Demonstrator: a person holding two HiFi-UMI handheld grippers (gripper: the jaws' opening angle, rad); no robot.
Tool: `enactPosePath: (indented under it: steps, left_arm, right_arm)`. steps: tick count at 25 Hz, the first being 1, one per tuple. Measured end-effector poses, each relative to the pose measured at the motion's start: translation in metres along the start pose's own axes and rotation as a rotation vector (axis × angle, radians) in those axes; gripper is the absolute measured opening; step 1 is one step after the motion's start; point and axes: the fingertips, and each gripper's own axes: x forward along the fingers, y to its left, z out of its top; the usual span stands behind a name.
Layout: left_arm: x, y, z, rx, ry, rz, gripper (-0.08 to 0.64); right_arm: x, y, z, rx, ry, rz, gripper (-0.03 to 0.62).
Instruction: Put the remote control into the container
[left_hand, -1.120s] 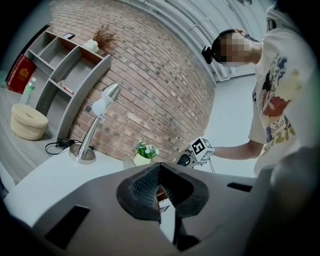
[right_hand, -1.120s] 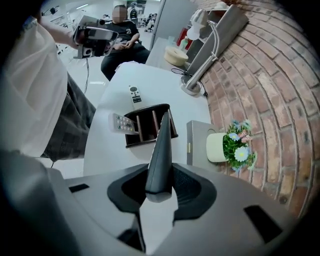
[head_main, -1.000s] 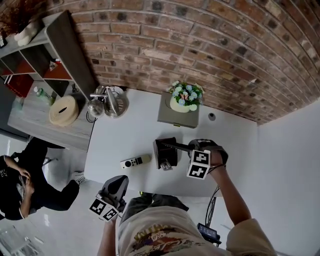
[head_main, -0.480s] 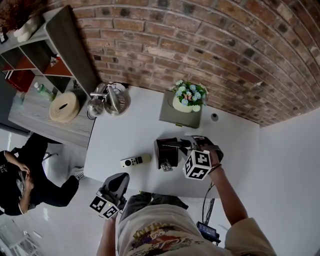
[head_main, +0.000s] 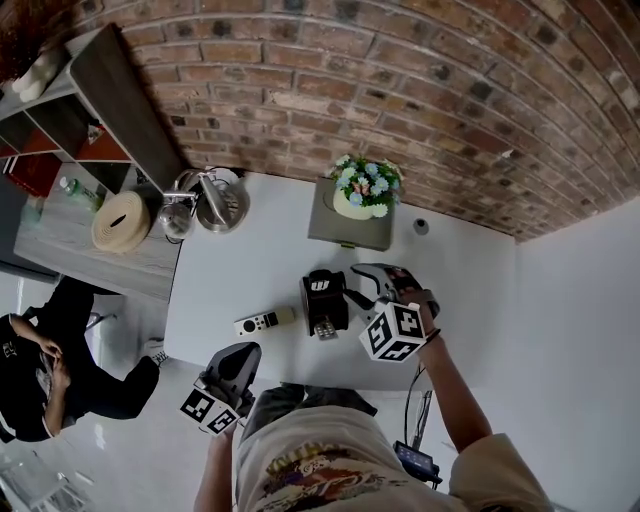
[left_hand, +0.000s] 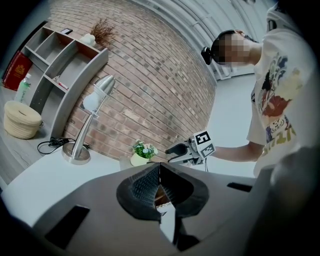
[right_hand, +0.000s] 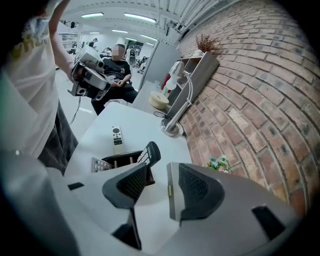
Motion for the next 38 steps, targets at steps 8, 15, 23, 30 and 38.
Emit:
enactPosePath:
  steps: [8, 15, 23, 30, 38]
  left_arm:
    - [0.001, -0.006, 0.004, 0.025, 0.001, -0.024, 0.006]
    - [0.010, -0.021, 0.020, 0.096, 0.008, -0.091, 0.006]
    - [0.014, -0.037, 0.036, 0.171, 0.014, -0.133, 0.006]
    - [0.006, -0.040, 0.044, 0.195, 0.009, -0.126, 0.006]
    - [-0.014, -0.042, 0.054, 0.203, -0.031, -0.110, 0.006]
  right_arm:
    - [-0.010, 0.016, -0.001, 0.116, -0.038, 0.011, 0.146]
    - [-0.023, 0.037, 0.004, 0.207, -0.063, 0.018, 0.035]
    - [-0.035, 0.057, 0.016, 0.335, -0.127, 0.012, 0.031]
    - [-0.037, 0.079, 0.039, 0.376, -0.187, 0.032, 0.031]
    - [-0.033, 0.096, 0.067, 0.400, -0.261, 0.070, 0.031]
